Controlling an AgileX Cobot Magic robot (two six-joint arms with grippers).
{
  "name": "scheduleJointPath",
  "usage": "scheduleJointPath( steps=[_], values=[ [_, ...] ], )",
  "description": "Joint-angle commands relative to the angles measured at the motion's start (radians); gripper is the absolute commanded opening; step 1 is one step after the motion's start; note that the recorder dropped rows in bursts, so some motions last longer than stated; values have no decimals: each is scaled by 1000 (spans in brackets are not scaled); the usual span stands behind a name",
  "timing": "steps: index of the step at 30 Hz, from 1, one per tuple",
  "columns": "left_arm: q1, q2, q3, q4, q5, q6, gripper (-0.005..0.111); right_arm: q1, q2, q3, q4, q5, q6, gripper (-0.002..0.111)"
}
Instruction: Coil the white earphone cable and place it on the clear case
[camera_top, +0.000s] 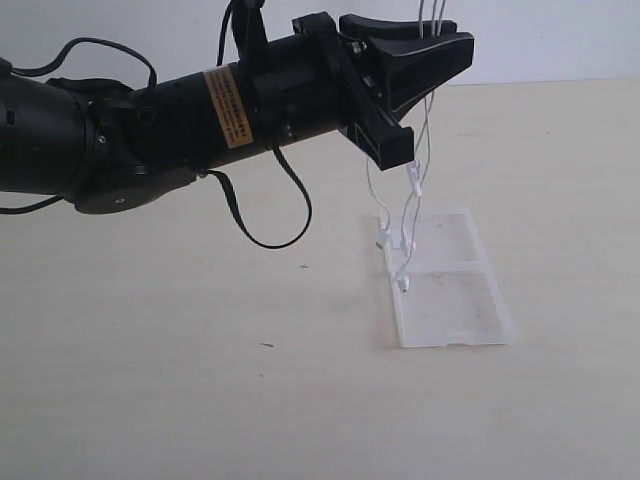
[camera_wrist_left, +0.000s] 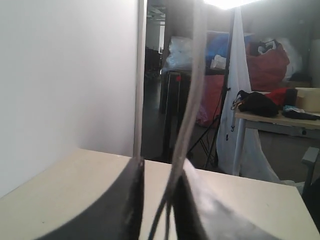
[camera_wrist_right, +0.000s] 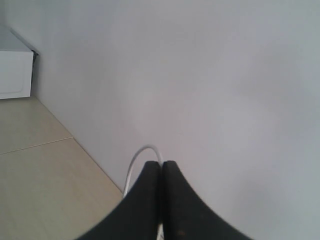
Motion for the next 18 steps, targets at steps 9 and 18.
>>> scheduleJointPath(
  steps=[9, 18],
  values=[
    [-6, -13, -5, 32, 65, -88, 0, 1, 1, -5, -61, 11, 8, 0],
    [-6, -125, -5, 175, 196, -191, 0, 1, 1, -5, -489, 50, 254, 0]
  ],
)
